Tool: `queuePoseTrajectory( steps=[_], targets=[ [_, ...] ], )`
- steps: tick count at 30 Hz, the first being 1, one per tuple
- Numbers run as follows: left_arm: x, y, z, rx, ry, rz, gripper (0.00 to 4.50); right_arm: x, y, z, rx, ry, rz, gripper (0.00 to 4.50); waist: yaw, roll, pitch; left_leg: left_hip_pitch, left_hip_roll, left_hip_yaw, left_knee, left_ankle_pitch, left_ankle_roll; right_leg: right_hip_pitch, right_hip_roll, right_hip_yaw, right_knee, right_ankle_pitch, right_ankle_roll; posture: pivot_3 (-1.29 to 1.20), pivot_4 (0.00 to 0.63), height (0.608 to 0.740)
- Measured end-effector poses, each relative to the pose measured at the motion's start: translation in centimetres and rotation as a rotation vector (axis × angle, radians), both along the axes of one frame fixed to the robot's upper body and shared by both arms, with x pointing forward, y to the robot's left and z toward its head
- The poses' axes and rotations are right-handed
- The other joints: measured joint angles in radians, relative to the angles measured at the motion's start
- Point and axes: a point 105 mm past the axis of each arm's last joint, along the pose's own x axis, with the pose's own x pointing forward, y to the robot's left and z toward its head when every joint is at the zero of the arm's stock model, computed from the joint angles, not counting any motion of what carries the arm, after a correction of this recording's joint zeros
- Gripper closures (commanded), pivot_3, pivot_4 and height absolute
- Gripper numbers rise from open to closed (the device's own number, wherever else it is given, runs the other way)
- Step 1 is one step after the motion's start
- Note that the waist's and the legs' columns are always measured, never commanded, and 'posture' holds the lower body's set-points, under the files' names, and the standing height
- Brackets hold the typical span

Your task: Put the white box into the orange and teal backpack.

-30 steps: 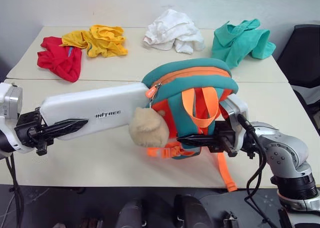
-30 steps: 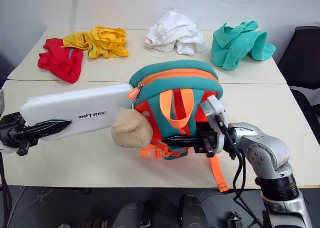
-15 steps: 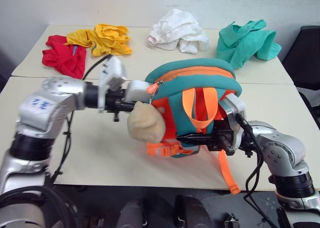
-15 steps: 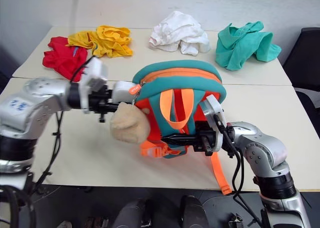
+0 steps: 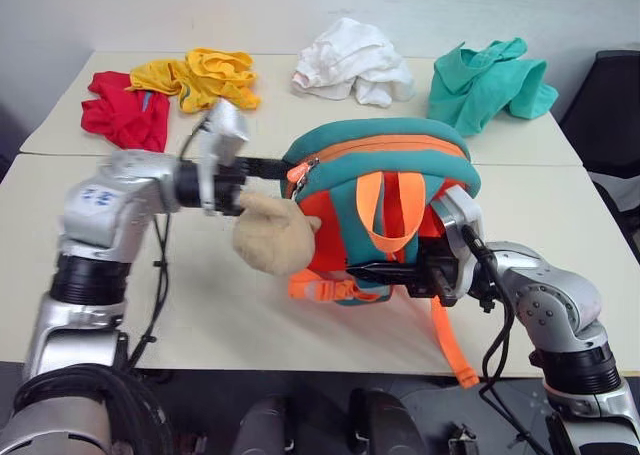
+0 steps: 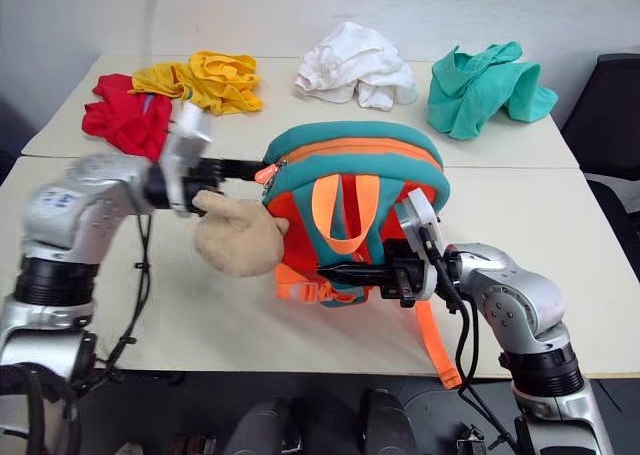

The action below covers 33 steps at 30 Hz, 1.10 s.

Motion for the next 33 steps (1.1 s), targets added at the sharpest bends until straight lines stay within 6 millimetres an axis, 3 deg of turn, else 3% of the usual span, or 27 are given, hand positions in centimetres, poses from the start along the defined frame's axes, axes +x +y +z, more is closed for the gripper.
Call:
queuePoseTrajectory(
  steps=[2, 5, 7, 10, 13, 18, 21, 26, 30, 33],
  targets=[
    [-0.8, 2.0, 0.8, 0.022, -0.015, -0.005, 0.24, 0.1, 0.0, -0.1, 0.003, 0.004, -0.012, 4.50, 0.003, 0.000, 0.000, 0.000, 0.000, 0.000, 0.000, 0.000, 0.000, 0.000, 0.000, 0.000, 0.000, 0.000, 0.000, 0.00, 0.150, 0.740],
    [-2.6, 5.2, -0.4, 0.102, 0.060, -0.029, 0.24, 0.4, -0.1, -0.2, 0.001, 0.003, -0.031, 4.50, 0.003, 0.000, 0.000, 0.000, -0.001, 0.000, 0.000, -0.001, 0.000, 0.000, 0.000, 0.000, 0.000, 0.000, 0.000, 0.00, 0.150, 0.740],
    [-3.3, 6.1, -1.0, 0.095, 0.064, -0.040, 0.24, 0.6, -0.1, -0.3, 0.003, 0.001, -0.043, 4.50, 0.004, 0.000, 0.000, 0.000, 0.000, 0.000, 0.000, -0.001, 0.000, 0.000, -0.001, 0.001, 0.000, 0.000, 0.000, 0.00, 0.150, 0.740],
    [-4.5, 5.0, -1.1, 0.039, 0.031, -0.089, 0.24, 1.0, 0.0, -0.1, 0.017, -0.006, -0.059, 4.50, 0.009, 0.000, 0.000, -0.002, -0.001, -0.003, 0.001, -0.001, 0.000, 0.000, -0.003, 0.000, -0.001, 0.000, 0.000, 0.00, 0.150, 0.740],
    [-5.7, 2.1, -0.5, -0.041, -0.050, -0.147, 0.24, 1.3, 0.1, 0.0, 0.019, -0.010, -0.067, 4.50, 0.006, 0.000, 0.000, -0.002, -0.001, -0.004, 0.001, -0.001, 0.001, 0.001, -0.004, 0.000, -0.001, 0.000, 0.000, 0.00, 0.150, 0.740],
    [-6.3, -0.2, -1.3, -0.098, -0.073, -0.125, 0.24, 1.4, 0.0, -0.1, 0.014, -0.007, -0.074, 4.50, -0.001, 0.000, 0.000, 0.000, 0.000, -0.002, -0.001, 0.000, 0.000, 0.001, -0.001, 0.001, 0.000, 0.000, 0.000, 0.00, 0.150, 0.740],
    [-6.3, -1.2, -2.4, -0.122, -0.050, -0.109, 0.81, 1.5, 0.2, 0.0, 0.015, -0.009, -0.072, 4.50, 0.003, 0.000, 0.000, 0.000, 0.000, -0.002, 0.000, 0.000, 0.000, 0.002, -0.001, 0.001, 0.000, 0.000, 0.000, 0.00, 0.150, 0.740],
    [-6.3, -0.8, -2.9, -0.083, -0.081, -0.074, 2.41, 1.5, 0.4, 0.0, 0.018, -0.009, -0.068, 4.50, 0.003, 0.000, 0.000, 0.000, -0.001, -0.002, -0.001, 0.000, 0.000, 0.002, -0.001, 0.001, 0.000, 0.000, 0.000, 0.00, 0.150, 0.740],
    [-5.9, -0.6, -2.8, -0.075, -0.116, -0.046, 3.54, 1.6, 0.5, -0.1, 0.021, -0.010, -0.071, 4.50, 0.004, 0.000, 0.000, 0.000, -0.001, -0.002, -0.001, 0.000, 0.000, 0.002, -0.001, 0.001, 0.000, 0.000, 0.000, 0.00, 0.150, 0.740],
    [-5.0, -0.4, -2.0, -0.097, -0.132, -0.018, 4.13, 1.7, 0.7, -0.1, 0.028, -0.011, -0.080, 4.50, 0.004, 0.000, 0.000, 0.000, 0.000, -0.003, 0.000, 0.000, 0.000, 0.002, -0.001, 0.001, 0.000, 0.000, 0.000, 0.00, 0.150, 0.740]
  ],
)
